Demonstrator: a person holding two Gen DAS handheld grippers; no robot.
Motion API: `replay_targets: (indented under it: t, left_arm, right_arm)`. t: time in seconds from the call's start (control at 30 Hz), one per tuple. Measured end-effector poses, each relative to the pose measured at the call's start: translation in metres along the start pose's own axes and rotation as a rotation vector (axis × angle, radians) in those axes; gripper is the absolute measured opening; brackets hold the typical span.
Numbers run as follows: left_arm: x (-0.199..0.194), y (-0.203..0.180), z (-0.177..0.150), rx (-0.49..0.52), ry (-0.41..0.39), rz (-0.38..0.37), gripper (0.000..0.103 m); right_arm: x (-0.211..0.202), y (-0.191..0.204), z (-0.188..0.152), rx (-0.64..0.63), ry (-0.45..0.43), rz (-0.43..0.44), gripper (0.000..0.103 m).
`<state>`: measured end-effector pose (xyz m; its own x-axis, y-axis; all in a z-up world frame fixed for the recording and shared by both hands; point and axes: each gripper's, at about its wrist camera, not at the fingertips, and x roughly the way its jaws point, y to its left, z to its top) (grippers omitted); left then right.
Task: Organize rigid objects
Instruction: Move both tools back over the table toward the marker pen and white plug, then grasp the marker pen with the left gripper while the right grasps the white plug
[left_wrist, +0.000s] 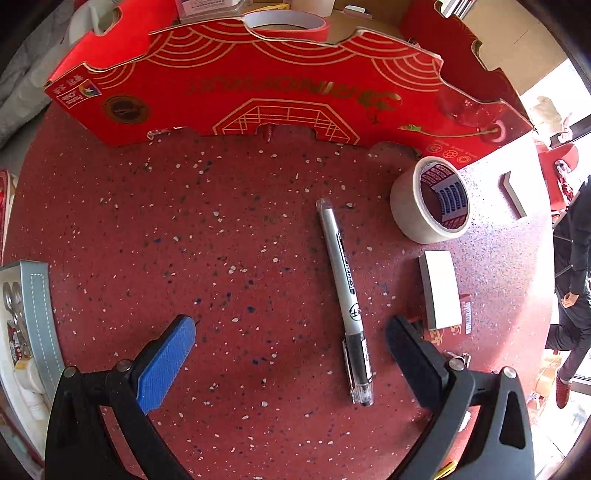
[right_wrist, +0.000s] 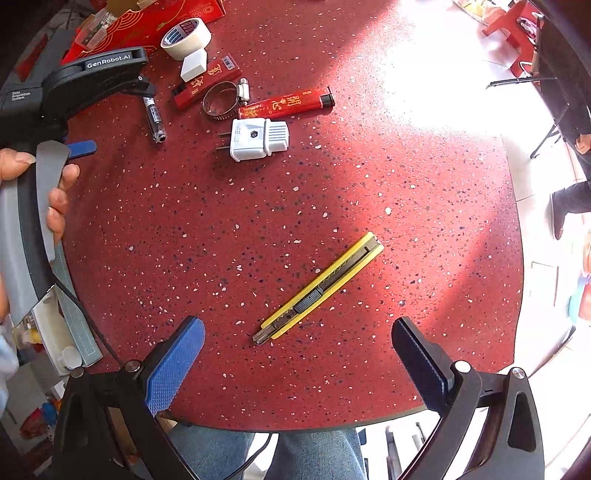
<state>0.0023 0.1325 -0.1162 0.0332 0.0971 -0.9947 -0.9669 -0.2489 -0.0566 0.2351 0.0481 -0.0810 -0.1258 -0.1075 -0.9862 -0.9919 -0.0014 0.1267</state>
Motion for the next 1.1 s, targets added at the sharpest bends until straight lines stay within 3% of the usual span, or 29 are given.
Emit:
replay_targets:
  t: [0.17,0.4,0.5,0.63,0.8,0.9,1.0,1.03,1.1]
  left_arm:
    - [0.008,0.006,0.003,0.022,-0.03,0.085,0.103]
    - [0.005,0.017,0.005,0.01,-0.01,0.053,0.103]
    - [0.005,0.006,0.004,0.002,0.0,0.044,0.103]
    - [0.005,-0.003,0.0,0.028,0.003,0.052,0.103]
    - [0.006,-0.007,-0.006,0.063,-0.006,0.048,0.103]
    - [0.002,-0.008,-0.006,0.064,-0.015,0.049,0.103]
    - [0.012,-0.008,-0.018,0.065,-0.016,0.048,0.103]
    - [0.014,-0.01,-0.017,0.063,-0.012,0.048,0.103]
    - [0.014,-0.007,-0.015,0.064,0.002,0.048,0.103]
  right_arm:
    - [-0.006,-0.011,0.026,0.036,-0.048,0.017,0.102]
    - [0.0,0.007,0.085,-0.011,-0.097,0.019,0.102]
    - [-0.001,0.025,0.097,-0.175,-0.123,-0.018,0.102]
    - [0.003,0.051,0.092,-0.51,-0.15,-0.07,0.102]
    - [0.015,0.066,0.089,-0.746,-0.122,-0.02,0.102]
    - [0.021,0.071,0.09,-0.748,-0.059,0.039,0.102]
    - [0.012,0.07,0.075,-0.709,0.0,0.21,0.102]
    - [0.006,0.067,0.071,-0.686,-0.016,0.226,0.102]
    - [-0.001,0.053,0.069,-0.64,-0.076,0.137,0.102]
